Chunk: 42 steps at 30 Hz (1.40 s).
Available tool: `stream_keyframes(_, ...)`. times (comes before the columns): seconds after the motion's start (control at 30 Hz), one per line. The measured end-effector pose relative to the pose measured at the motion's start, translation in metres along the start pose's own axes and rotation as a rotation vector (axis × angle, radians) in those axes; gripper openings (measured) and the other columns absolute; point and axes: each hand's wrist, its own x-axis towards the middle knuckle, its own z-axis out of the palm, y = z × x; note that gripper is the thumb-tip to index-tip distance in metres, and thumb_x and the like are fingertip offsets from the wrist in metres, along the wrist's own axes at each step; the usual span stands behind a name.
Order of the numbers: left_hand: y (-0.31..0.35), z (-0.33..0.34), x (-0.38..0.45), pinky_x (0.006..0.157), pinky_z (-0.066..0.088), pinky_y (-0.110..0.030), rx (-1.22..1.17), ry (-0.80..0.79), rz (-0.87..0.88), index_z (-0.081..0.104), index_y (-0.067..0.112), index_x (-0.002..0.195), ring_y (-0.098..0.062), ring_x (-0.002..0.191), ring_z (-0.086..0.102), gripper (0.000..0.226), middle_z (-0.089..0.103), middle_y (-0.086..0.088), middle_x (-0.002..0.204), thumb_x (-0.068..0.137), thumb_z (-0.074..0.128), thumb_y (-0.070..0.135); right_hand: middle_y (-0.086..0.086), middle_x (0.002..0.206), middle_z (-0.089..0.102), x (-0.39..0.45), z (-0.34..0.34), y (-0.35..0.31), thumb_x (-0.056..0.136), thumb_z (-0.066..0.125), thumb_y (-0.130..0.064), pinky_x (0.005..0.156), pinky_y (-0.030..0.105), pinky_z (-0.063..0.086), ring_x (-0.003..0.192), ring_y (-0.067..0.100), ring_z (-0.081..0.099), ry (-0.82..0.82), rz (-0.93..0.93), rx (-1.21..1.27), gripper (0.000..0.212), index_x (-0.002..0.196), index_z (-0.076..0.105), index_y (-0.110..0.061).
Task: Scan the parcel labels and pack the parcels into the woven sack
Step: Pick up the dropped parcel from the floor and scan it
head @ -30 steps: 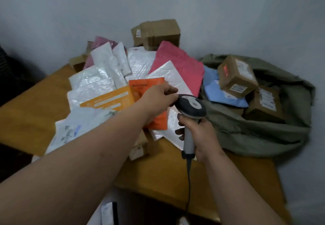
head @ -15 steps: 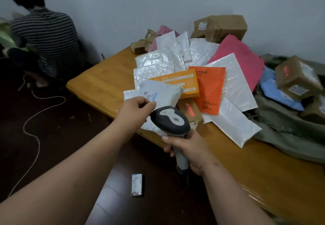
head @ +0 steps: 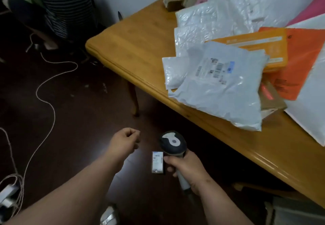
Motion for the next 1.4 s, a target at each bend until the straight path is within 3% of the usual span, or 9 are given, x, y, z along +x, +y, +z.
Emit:
stream_keyframes(0.37, -0.191, 0.029, 0.169, 0.075, 0.046, -0.029, 0.083, -0.135, -0.264, 0.065, 0.002, 0.103, -0.019, 0.077, 0.059, 0.020, 0.067, -0.011, 0.095, 0.101, 0.053, 0.018, 0.000, 0.058, 0.069, 0.178, 0.063, 0.164, 0.085, 0.068, -0.001, 0.047, 0.024, 0.048, 0.051, 0.012, 0.064, 0.175, 0.275, 0.043, 0.007, 0.082, 0.070, -0.006)
stream_keyframes(0.53, -0.284, 0.075, 0.237, 0.066, 0.041, -0.025, 0.074, -0.183, -0.351, 0.060, 0.016, 0.081, -0.019, 0.081, 0.057, 0.022, 0.066, -0.007, 0.091, 0.101, 0.054, 0.021, 0.012, 0.063, 0.071, 0.267, 0.068, 0.243, 0.080, 0.072, -0.007, 0.064, 0.043, 0.053, 0.061, 0.030, 0.066, 0.194, 0.402, -0.041, 0.021, 0.059, 0.073, -0.009)
stream_keyframes(0.67, -0.345, 0.111, 0.291, 0.072, 0.040, -0.025, 0.070, -0.210, -0.376, 0.057, 0.017, 0.071, -0.019, 0.078, 0.054, 0.027, 0.061, -0.003, 0.078, 0.097, 0.056, 0.011, 0.014, 0.069, 0.074, 0.337, 0.066, 0.304, 0.037, 0.072, -0.035, 0.078, 0.057, 0.058, 0.073, 0.039, 0.072, 0.205, 0.457, -0.110, 0.034, 0.061, 0.077, -0.012)
stream_keyframes(0.8, -0.386, 0.141, 0.341, 0.067, 0.049, -0.033, 0.112, -0.262, -0.365, 0.065, 0.013, 0.083, -0.027, 0.073, 0.063, 0.018, 0.067, -0.012, 0.081, 0.097, 0.054, 0.012, 0.018, 0.084, 0.076, 0.405, 0.069, 0.354, 0.053, 0.072, -0.032, 0.091, 0.062, 0.054, 0.087, 0.041, 0.072, 0.282, 0.461, 0.003, 0.030, 0.070, 0.077, -0.008)
stream_keyframes(0.9, -0.410, 0.161, 0.368, 0.093, 0.051, -0.046, 0.132, -0.257, -0.386, 0.068, 0.010, 0.101, -0.036, 0.101, 0.066, 0.015, 0.066, -0.025, 0.119, 0.097, 0.052, 0.009, 0.017, 0.094, 0.073, 0.439, 0.078, 0.369, 0.074, 0.074, -0.022, 0.086, 0.052, 0.057, 0.088, 0.034, 0.069, 0.328, 0.486, 0.075, 0.018, 0.089, 0.069, -0.011)
stream_keyframes(1.07, -0.445, 0.192, 0.393, 0.059, 0.052, -0.023, 0.090, -0.279, -0.450, 0.068, 0.010, 0.099, -0.015, 0.078, 0.066, 0.015, 0.067, -0.003, 0.085, 0.098, 0.053, 0.007, 0.022, 0.095, 0.075, 0.476, 0.088, 0.390, 0.085, 0.067, -0.016, 0.084, 0.051, 0.057, 0.088, 0.039, 0.072, 0.275, 0.496, 0.119, 0.021, 0.101, 0.069, -0.003)
stream_keyframes(1.17, -0.451, 0.202, 0.391, 0.073, 0.055, -0.029, -0.062, -0.305, -0.532, 0.064, 0.003, 0.122, -0.023, 0.091, 0.066, 0.027, 0.067, -0.011, 0.108, 0.100, 0.049, 0.003, 0.024, 0.093, 0.075, 0.478, 0.095, 0.386, 0.086, 0.065, -0.015, 0.072, 0.043, 0.056, 0.082, 0.037, 0.072, 0.255, 0.462, 0.148, 0.024, 0.101, 0.071, 0.002)
stream_keyframes(1.3, -0.433, 0.184, 0.380, 0.092, 0.054, -0.050, -0.292, -0.164, -0.596, 0.061, 0.001, 0.117, -0.038, 0.097, 0.067, 0.023, 0.066, -0.024, 0.121, 0.100, 0.046, -0.004, 0.021, 0.092, 0.075, 0.461, 0.106, 0.355, 0.085, 0.065, -0.011, 0.073, 0.044, 0.057, 0.084, 0.038, 0.073, 0.228, 0.395, 0.144, 0.022, 0.104, 0.069, -0.001)
stream_keyframes(1.4, -0.414, 0.152, 0.359, 0.058, 0.058, -0.036, -0.315, -0.115, -0.598, 0.064, -0.003, 0.116, -0.024, 0.072, 0.068, 0.025, 0.066, -0.026, 0.122, 0.097, 0.047, -0.005, 0.014, 0.082, 0.075, 0.437, 0.116, 0.323, 0.086, 0.065, -0.008, 0.060, 0.033, 0.053, 0.073, 0.030, 0.072, 0.194, 0.350, 0.154, 0.015, 0.099, 0.068, -0.003)
